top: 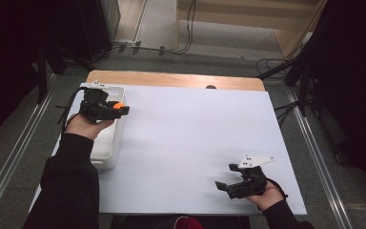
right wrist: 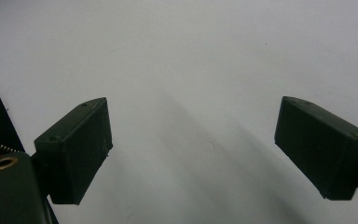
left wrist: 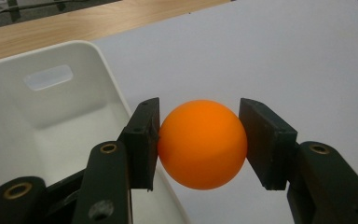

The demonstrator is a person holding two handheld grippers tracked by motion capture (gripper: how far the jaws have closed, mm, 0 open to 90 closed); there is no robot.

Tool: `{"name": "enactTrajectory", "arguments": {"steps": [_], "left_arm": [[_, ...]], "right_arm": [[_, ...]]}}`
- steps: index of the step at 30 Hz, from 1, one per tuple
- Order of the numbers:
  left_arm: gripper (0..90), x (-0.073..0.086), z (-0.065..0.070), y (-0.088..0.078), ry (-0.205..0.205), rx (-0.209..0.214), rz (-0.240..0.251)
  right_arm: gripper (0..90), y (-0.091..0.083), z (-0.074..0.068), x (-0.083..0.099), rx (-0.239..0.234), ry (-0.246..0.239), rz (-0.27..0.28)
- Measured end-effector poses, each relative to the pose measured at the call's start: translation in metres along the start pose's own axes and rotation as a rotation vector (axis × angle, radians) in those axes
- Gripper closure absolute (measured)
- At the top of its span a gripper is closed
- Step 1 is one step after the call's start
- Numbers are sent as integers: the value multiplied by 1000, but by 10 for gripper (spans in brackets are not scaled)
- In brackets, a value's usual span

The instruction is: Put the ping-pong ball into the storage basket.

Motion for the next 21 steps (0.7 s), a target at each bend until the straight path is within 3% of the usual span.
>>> {"name": "enactTrajectory", "arguments": {"steps": [7,11,21], "left_arm": [[499,2,-8,-2,-20,-15,4],[499,4,-14,-2,-41,-51,-1],[498,6,-24,-4,-73,-72,2]], "right_arm": [[98,0,0,0,-1,0,-1],[98,0,0,0,-2,0,-1],[98,0,0,0,-2,-1,-1]]}}
Point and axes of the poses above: each handheld gripper's, and its own axes: y roughly forward along the jaws, x roughly out of its underside, z roughly to its right, the point moved 2 cm from there along y, roughly forward along the jaws, and after that the axes turned 6 degrees about -z, right-handed, at the moved point
